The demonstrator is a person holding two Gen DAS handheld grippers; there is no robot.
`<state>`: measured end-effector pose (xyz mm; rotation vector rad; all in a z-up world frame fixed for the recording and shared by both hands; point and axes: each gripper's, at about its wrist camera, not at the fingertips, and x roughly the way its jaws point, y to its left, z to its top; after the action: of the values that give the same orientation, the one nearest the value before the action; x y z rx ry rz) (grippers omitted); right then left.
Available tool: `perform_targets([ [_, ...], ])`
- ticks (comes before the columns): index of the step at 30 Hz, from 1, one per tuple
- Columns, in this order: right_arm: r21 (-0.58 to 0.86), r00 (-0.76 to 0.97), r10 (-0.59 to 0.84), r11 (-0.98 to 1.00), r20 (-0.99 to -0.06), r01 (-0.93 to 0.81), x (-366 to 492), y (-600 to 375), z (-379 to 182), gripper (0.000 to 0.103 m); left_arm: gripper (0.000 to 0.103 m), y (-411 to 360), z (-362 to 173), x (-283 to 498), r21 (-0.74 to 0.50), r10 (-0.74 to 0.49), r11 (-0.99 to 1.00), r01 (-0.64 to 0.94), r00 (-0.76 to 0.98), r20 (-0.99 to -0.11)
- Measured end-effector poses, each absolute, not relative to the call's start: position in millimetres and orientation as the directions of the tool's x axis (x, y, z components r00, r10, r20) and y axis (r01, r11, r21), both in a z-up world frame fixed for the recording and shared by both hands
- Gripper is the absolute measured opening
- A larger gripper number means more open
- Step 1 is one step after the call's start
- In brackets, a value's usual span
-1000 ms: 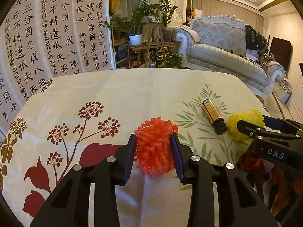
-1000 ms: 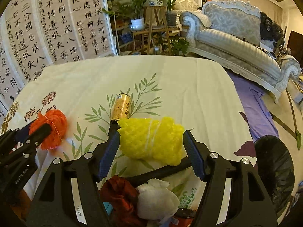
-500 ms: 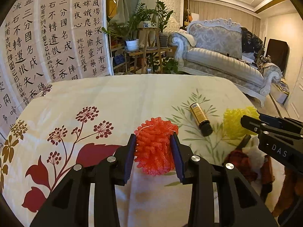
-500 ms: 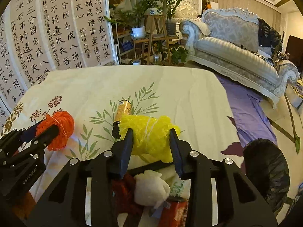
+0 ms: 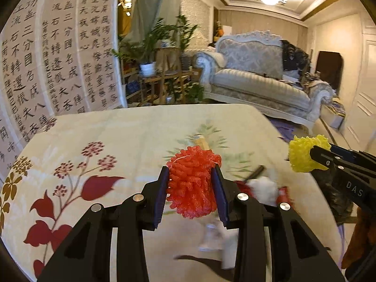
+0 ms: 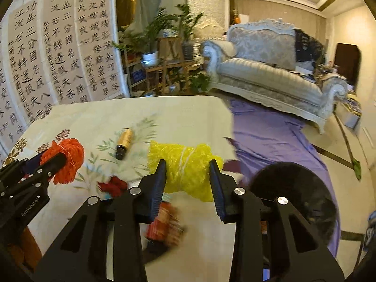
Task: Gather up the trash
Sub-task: 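Carry both mesh nets over the bin and open both tools to drop them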
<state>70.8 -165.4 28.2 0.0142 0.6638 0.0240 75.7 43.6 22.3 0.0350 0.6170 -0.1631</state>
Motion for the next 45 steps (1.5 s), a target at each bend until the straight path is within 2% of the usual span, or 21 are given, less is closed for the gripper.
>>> perform_targets([
  [14, -0.008, 0.782, -0.185, 0.974, -0.595, 0.225, 15, -272, 21, 0.036, 0.037, -74, 19, 51, -0.006, -0.318, 0.924, 0.383, 0.757, -0.571],
  [21, 0.022, 0.768, -0.214, 0.958, -0.604, 0.284, 9, -311, 7, 0.036, 0.037, -129, 11, 48, 0.018, -0.364, 0.890, 0.456, 0.734, -0.574],
  [29, 0.049, 0.760, -0.226, 0.946, -0.610, 0.320, 13, -345, -7, 0.036, 0.037, -176, 3, 59, 0.037, -0.375, 0.872, 0.488, 0.716, -0.589],
  [43, 0.076, 0.739, -0.237, 0.929, -0.630, 0.362, 27, -373, -24, 0.040, 0.038, -215, -10, 83, 0.054, -0.359, 0.869, 0.492, 0.702, -0.615],
  [45, 0.079, 0.738, -0.237, 0.927, -0.632, 0.365, 29, -376, -25, 0.045, 0.043, -218, -12, 85, 0.059, -0.356, 0.867, 0.495, 0.698, -0.621],
])
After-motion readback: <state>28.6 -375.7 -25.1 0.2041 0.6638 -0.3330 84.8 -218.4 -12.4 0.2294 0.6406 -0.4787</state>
